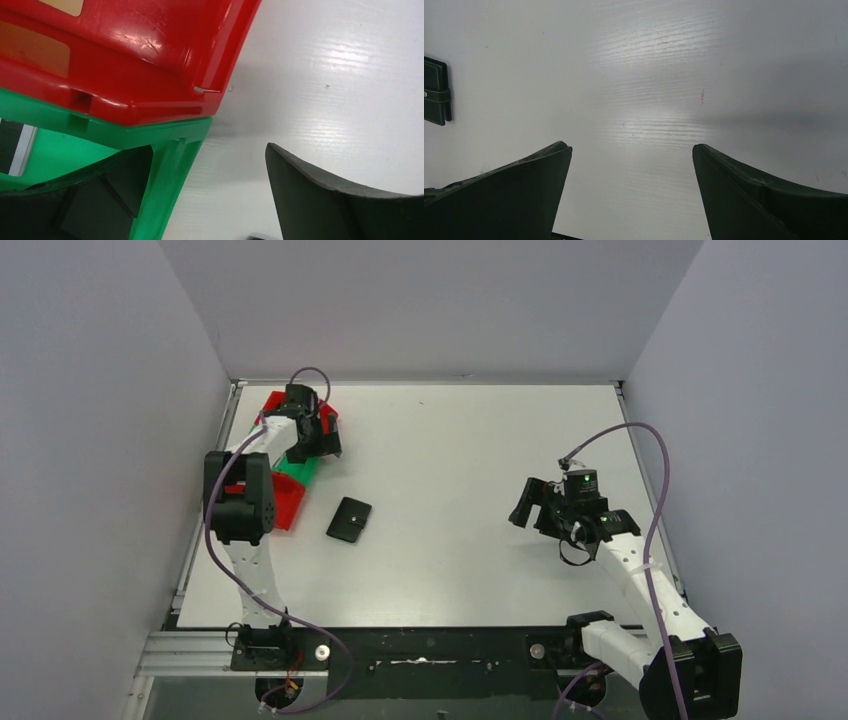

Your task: Take the credit cards out of the card holder

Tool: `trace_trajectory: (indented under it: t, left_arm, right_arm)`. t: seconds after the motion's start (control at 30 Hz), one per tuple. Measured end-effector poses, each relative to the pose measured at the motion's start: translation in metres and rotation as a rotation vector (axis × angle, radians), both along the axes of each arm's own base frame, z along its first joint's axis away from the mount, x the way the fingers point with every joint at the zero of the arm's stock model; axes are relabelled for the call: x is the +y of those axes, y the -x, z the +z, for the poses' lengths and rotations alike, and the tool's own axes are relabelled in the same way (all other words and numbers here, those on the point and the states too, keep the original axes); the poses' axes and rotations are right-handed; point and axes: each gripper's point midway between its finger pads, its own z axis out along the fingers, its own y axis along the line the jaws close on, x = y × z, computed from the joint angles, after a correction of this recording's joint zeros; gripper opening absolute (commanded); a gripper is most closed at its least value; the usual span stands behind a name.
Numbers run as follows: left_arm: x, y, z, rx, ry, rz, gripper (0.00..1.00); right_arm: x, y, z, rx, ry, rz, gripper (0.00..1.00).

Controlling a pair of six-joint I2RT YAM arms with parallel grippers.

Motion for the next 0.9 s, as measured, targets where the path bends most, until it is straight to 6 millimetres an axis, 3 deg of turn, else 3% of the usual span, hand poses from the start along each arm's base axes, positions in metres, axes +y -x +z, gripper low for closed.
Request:
trace_trajectory:
  t: [0.17, 0.33, 0.5, 0.67, 0.9]
  left_arm:
    - [-0.025, 0.004, -0.001, -0.004, -0.067, -0.121, 0.82]
    - [-0.071, 0.016, -0.006, -0.007, -0.126, -0.278, 0.79]
    - [-0.115, 0.038, -0.019, 0.002, -0.170, -0.422, 0.75]
    - [-0.152, 0.053, -0.017, -0.039, -0.195, -0.529, 0.74]
    - [-0.200, 0.094, -0.017, -0.071, -0.211, -0.693, 0.72]
  right_arm:
    - [-0.001, 0.003, -0.005, 0.015, 0.003, -0.001, 0.98]
    - [-0.001, 0.003, -0.005, 0.016, 0.002, -0.001, 0.98]
    - [-0.001, 0.005, -0.008, 0.023, 0.002, -0.004, 0.98]
    - [-0.003, 0.006, -0.009, 0.027, 0.012, -0.016, 0.98]
    - [-0.014, 0.004, -0.001, -0.017, 0.034, -0.086, 0.98]
